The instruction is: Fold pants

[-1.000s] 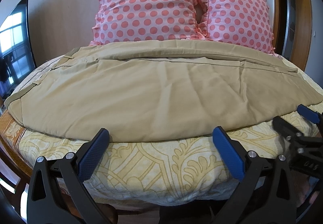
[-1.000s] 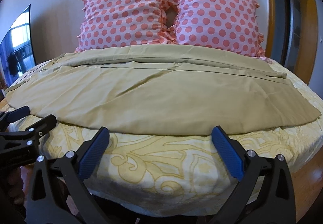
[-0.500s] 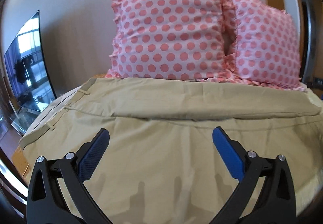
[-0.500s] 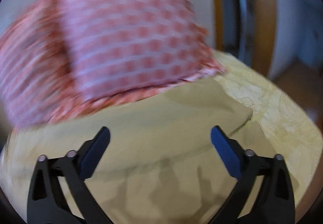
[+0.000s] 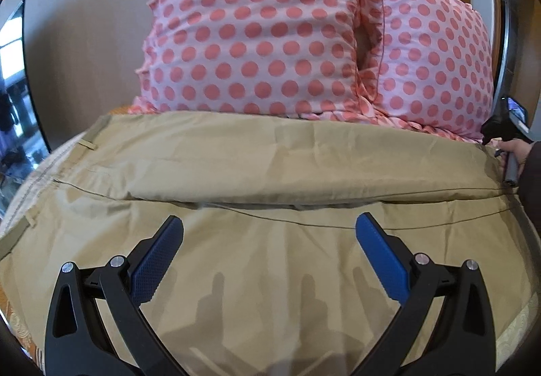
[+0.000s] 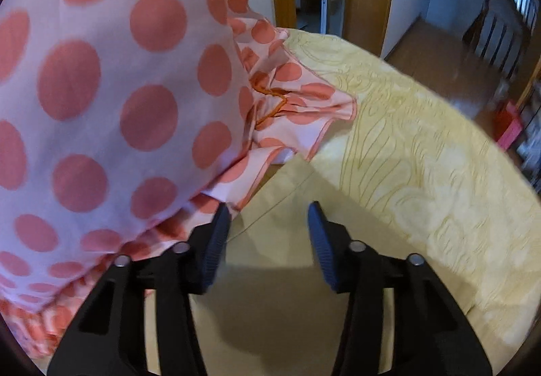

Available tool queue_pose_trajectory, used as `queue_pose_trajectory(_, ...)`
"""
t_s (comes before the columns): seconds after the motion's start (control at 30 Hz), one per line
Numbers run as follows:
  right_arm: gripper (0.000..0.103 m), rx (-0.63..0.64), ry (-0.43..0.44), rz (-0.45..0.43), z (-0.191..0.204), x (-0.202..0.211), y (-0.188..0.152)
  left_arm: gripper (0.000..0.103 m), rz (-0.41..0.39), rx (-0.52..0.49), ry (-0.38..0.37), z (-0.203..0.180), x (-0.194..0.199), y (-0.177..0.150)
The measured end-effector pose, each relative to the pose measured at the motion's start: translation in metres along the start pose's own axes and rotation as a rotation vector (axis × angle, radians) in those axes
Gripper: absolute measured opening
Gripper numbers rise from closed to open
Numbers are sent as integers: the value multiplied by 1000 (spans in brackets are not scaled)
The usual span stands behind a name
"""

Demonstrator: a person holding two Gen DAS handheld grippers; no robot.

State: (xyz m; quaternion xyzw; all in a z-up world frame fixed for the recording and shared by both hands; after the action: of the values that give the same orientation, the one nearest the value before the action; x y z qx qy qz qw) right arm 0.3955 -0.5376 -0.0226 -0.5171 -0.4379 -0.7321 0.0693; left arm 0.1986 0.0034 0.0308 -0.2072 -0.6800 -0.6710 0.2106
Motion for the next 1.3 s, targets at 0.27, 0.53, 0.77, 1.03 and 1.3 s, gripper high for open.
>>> queue_pose_trajectory(0.27, 3, -107, 310, -111, -31, 32, -6, 102, 88, 92, -38, 15, -17, -6)
queue_pose_trajectory(0.53, 3, -145, 579, -188, -120, 137, -99, 102, 58, 143, -58, 22, -11, -6)
queue_pose_trajectory(0.77, 21, -285, 611, -5, -152, 127, -158, 102, -36, 97, -91, 13, 14, 0)
queue_pose_trajectory(1.03, 61, -362, 600, 33, -144, 131, -162, 102, -134, 152, -125, 32, 41, 3)
queue_pose_trajectory(1.3, 1, -325, 628, -44, -154, 132, -161, 102, -88, 201, -122, 70, 42, 13)
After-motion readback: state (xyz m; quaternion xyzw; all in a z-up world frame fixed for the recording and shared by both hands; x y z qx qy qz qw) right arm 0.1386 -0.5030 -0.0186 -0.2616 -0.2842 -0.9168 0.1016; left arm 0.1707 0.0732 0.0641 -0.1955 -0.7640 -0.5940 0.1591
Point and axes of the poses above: each gripper's, at about its wrist camera, not at the fingertips, and x roughly against the way its jaws point, z to its left, y to its top, the point moved 5 cm from there along -x, roughly the way its jaws point, and after that the axes turned 2 degrees about -z, right-handed, at the moved point
